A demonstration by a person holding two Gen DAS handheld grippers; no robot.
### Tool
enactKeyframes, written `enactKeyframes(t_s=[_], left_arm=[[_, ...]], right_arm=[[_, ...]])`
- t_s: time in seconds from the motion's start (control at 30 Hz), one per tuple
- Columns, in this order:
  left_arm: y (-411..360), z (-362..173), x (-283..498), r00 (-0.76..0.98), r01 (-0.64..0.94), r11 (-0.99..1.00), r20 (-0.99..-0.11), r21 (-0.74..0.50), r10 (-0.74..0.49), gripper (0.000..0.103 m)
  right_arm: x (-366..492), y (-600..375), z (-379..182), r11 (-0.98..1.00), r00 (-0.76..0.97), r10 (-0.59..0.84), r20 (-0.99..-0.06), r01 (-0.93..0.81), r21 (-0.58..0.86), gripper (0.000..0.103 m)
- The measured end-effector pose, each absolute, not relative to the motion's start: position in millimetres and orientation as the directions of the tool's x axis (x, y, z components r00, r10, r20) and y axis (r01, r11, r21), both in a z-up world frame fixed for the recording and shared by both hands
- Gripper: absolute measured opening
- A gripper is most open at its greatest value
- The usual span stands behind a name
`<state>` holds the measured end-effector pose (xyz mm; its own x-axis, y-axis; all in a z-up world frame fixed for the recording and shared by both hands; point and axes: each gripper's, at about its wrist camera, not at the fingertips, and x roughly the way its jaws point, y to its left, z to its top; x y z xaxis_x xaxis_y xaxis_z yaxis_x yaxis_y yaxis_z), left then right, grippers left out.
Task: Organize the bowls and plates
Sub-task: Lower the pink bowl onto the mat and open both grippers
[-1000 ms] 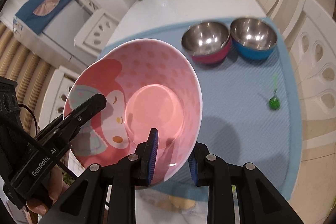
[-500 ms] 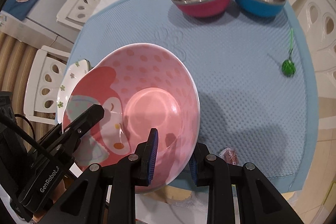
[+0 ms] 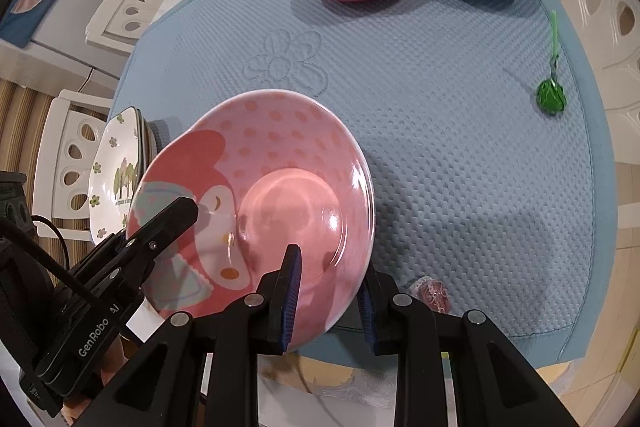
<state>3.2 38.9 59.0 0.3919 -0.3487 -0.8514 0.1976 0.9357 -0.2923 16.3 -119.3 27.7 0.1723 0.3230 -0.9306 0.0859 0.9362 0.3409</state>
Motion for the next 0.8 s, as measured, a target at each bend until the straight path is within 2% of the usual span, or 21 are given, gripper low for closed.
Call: enactKeyframes(t_s=[0.4,0.6,0.8], left_arm=[[51.9,70.8,8.7,0.415,0.203,0.949,-0.856,-0.243,-0.308,0.012],[63.0,110.3,15.4,0.476,0.216,0.936,-0.807,-0.277,-0.349,0.012],[55.8,153.9,30.3,0.541,0.271,0.928,-0.757,-0.255,-0.366,0.013]], right_arm=[[17.0,-138.3,47.3,0.925,0.208,0.337,-0.918,0.108,0.364,0.025],[19.0,-151.3,74.3,0.917,0.270,0.345,-0.899,0.107,0.383,0.025],[24.9,-163.6,107.4,0.907,0.358,0.353,-0.864,0.095,0.410,0.025]])
